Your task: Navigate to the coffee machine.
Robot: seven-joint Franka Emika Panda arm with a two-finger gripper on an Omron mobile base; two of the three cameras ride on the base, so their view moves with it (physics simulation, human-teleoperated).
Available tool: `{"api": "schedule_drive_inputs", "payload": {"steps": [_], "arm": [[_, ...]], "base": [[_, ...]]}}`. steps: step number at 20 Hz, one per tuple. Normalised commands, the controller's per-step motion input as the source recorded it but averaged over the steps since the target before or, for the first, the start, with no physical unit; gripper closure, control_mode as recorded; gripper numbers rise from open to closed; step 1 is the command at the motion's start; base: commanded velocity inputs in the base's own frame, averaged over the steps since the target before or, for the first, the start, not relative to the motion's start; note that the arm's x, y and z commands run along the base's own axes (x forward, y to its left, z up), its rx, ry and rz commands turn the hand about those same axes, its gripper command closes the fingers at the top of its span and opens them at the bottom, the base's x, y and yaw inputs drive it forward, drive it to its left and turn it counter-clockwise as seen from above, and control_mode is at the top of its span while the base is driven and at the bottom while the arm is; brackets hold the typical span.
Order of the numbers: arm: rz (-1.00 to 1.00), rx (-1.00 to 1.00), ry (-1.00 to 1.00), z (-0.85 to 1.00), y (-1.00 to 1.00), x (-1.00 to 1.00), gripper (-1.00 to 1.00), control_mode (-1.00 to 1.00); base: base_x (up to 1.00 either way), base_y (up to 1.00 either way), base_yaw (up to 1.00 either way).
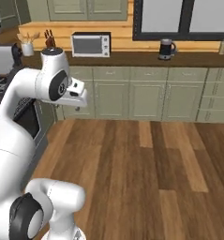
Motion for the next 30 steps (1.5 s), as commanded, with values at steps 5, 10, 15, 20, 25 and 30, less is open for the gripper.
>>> {"api": "schedule_drive_inputs", "payload": {"steps": [5, 10, 15, 20, 25, 30], "arm": [[0.00, 0.00, 0.00, 0.00, 0.00, 0.00, -1.00, 1.00], [0.00, 0.00, 0.00, 0.00, 0.00, 0.00, -1.00, 1.00], [0.00, 0.00, 0.00, 0.00, 0.00, 0.00, -1.00, 1.00], [0.00, 0.00, 0.00, 0.00, 0.00, 0.00, -1.00, 1.00], [0.00, 0.00, 0.00, 0.00, 0.00, 0.00, -1.00, 1.00], [0.00, 0.00, 0.00, 0.00, 0.00, 0.00, -1.00, 1.00]], "base": [[1.00, 0.00, -0.01], [1.00, -0.06, 0.09], [1.00, -0.09, 0.16], [1.00, -0.08, 0.17], [1.00, -0.10, 0.19], [1.00, -0.14, 0.33]]}}
